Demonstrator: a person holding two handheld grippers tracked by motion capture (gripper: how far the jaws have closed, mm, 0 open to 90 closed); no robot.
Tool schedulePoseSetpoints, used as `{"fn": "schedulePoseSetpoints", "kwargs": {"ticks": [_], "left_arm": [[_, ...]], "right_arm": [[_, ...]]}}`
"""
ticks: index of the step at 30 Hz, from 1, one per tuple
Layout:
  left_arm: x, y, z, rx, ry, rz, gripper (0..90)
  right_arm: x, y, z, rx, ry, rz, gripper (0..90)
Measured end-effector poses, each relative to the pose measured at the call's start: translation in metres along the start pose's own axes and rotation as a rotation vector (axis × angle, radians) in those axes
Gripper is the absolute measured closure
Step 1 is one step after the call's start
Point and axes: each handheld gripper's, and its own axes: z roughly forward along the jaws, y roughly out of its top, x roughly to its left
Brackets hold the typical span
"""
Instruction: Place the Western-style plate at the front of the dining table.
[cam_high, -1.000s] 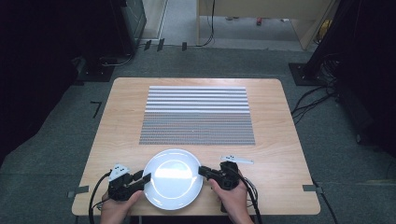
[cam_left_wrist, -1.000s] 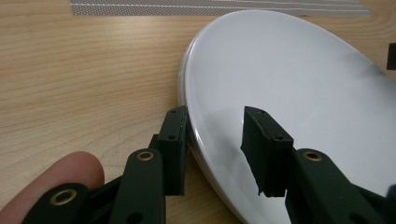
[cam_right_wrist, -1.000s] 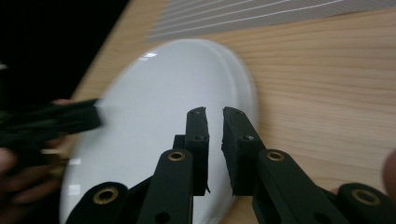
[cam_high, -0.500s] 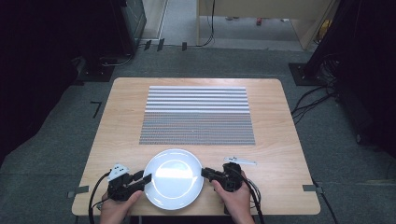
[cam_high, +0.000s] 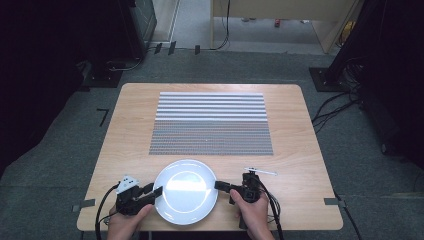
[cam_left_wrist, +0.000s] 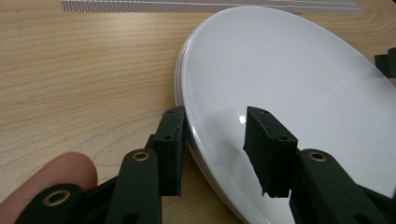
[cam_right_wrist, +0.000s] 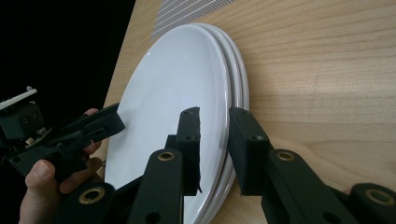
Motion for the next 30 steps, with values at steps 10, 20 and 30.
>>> {"fn": "schedulePoseSetpoints", "kwargs": {"ticks": [10,20,30], "left_arm": [[0.0,-0.001,0.001,-0.004,-0.009,0.008,58.5],[-0.001,-0.001,0.004,0.017,-0.019,0.017,56.7],[-0.002,-0.002,0.004,0.017,-0.007,0.014,57.6]], "right_arm": [[0.0,0.001,-0.005,-0.008,0.048,0.053,80.2],[-0.001,-0.001,-0.01,-0.051,-0.017,0.06,79.0],[-0.007,-0.003,-0.004,-0.007,0.026,0.122,78.4]]}}
